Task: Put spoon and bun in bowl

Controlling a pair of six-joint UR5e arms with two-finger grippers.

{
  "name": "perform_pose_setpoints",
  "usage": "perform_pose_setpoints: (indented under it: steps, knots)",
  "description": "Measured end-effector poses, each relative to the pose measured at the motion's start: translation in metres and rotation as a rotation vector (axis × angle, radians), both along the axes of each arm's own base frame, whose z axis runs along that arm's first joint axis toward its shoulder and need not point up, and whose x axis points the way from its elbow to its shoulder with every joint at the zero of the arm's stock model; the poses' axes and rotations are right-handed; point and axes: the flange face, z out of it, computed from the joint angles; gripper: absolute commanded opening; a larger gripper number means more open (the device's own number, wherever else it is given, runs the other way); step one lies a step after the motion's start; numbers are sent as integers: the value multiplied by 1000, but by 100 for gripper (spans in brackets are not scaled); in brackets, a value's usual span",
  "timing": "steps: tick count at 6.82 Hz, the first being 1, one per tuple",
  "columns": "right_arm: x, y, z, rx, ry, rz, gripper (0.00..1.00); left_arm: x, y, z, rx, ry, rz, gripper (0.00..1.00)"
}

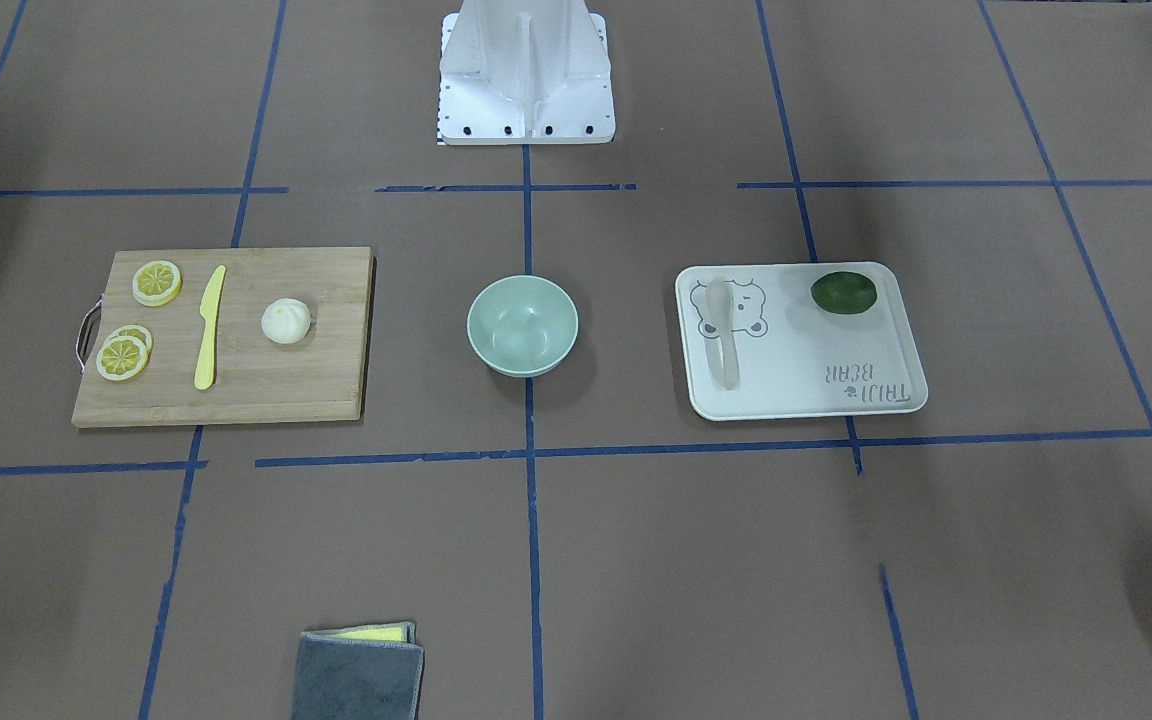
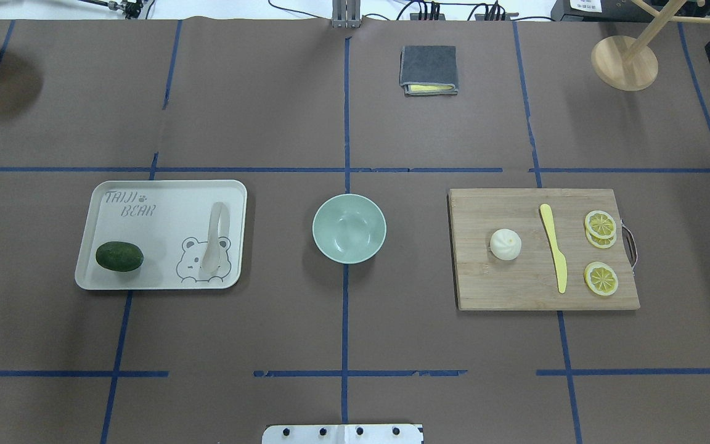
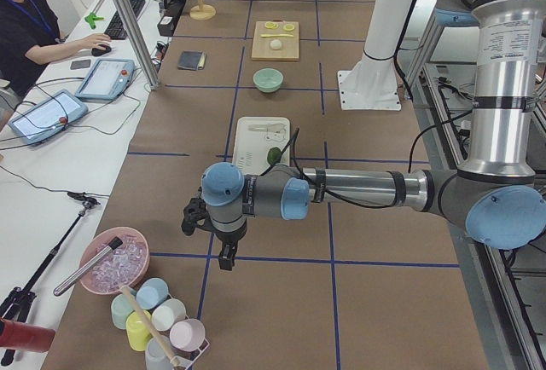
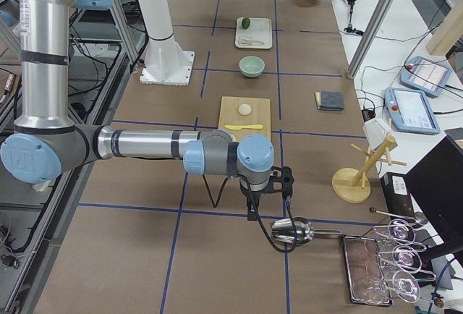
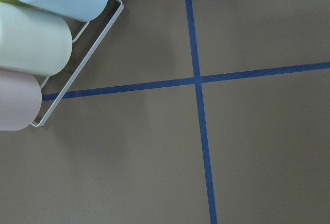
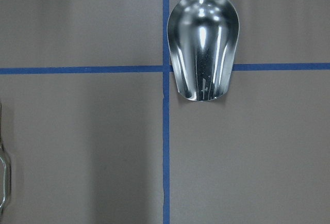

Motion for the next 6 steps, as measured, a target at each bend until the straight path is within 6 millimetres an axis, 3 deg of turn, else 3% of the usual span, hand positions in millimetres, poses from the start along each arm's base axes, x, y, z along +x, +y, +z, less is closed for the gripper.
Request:
perform_pose_setpoints:
  steps: [3,4,5,6]
  knots:
    - [0,-5,-6,14,2,0,100,1,-5,-12,42,-1,4,100]
    - [1,-8,-11,34,4,0,100,3,-10,-33,105,-2,7,100]
    - [1,-11,-18,70,6,1,100,15,-15,-72,182,1,7,100]
    - [1,-13,-23,99,6,2,100,48,-16,-120,213,21,-5,100]
